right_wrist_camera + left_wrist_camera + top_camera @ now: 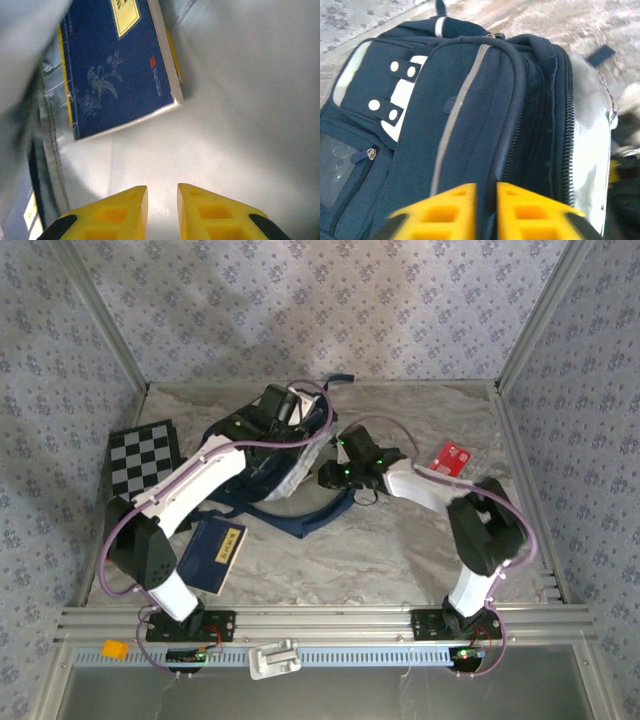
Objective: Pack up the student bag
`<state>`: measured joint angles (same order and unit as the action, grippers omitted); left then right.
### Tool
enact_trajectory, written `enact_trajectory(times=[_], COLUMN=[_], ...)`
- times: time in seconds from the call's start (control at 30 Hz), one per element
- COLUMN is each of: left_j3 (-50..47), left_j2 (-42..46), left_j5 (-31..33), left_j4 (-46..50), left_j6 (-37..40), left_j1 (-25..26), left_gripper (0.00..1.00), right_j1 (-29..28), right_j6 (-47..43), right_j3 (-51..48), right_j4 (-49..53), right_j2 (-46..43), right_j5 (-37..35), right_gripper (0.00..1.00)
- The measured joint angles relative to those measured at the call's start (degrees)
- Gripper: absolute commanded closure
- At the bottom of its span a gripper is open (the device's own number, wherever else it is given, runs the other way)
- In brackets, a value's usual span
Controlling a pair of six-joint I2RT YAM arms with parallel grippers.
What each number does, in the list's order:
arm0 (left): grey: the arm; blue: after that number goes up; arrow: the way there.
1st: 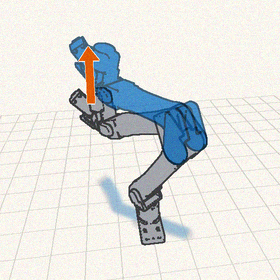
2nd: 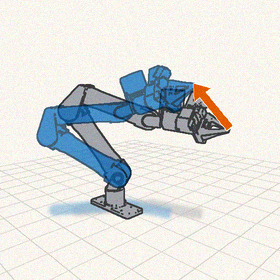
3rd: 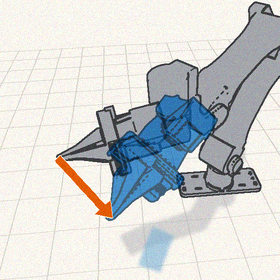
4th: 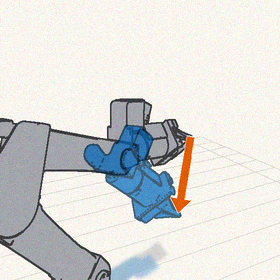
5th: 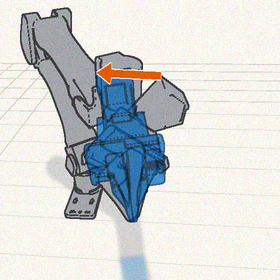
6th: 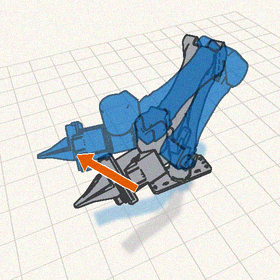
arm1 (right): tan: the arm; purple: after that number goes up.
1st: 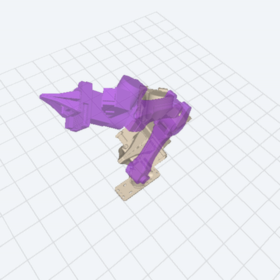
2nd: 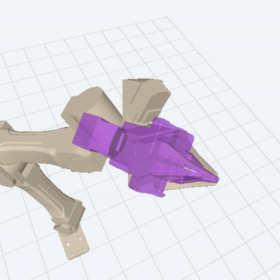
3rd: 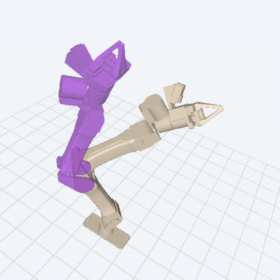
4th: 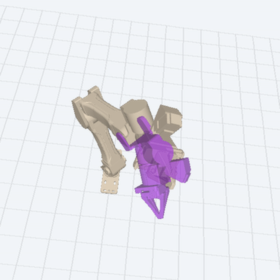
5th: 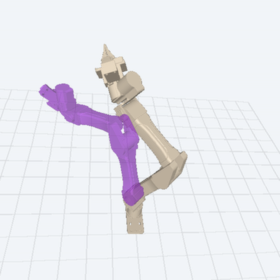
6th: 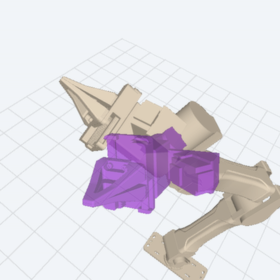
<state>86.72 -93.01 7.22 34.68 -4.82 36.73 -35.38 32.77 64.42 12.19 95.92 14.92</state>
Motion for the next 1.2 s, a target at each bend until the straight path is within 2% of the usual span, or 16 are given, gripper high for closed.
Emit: enact_trajectory(times=[0.17,0.3,0.43,0.53,0.63,0.77,0.97,1.2], left_j3=[-7.2,-13.9,-22.9,-31.3,-38.1,-40.0,-38.0,-29.9], left_j2=[7.8,16.9,23.7,24.6,23.4,18.1,8.2,-1.4], left_j5=[-3.1,-4.4,-5.3,-6.2,-7.8,-9.8,-13.0,-16.6], left_j4=[-0.2,0.3,0.4,-0.1,-1.1,-5.8,-14.9,-20.8], left_j6=[-6.6,-14.0,-22.9,-28.9,-32.6,-34.4,-34.8,-32.0], left_j1=[-0.4,-2.5,-8.9,-14.9,-19.2,-20.7,-20.7,-20.6], left_gripper=[0.51,0.46,0.42,0.4,0.4,0.4,0.42,0.42], right_j1=[0.2,-0.8,-5.0,-8.0,-9.2,-9.2,-9.6,-10.9], right_j6=[-0.2,-0.7,-1.2,-1.2,-1.1,-1.0,-0.2,0.5], right_j3=[-1.6,-1.6,-1.4,-1.4,-1.4,-1.4,-1.4,-0.4], right_j4=[9.0,13.2,15.9,15.9,15.6,14.0,10.9,7.6], right_j2=[-11.7,-14.2,-12.0,-9.3,-7.3,-4.8,-1.4,3.3], right_j5=[-4.0,-5.1,-5.0,-5.0,-4.9,-4.9,-4.9,-4.7], right_gripper=[0.73,0.69,0.69,0.68,0.68,0.68,0.68,0.68])
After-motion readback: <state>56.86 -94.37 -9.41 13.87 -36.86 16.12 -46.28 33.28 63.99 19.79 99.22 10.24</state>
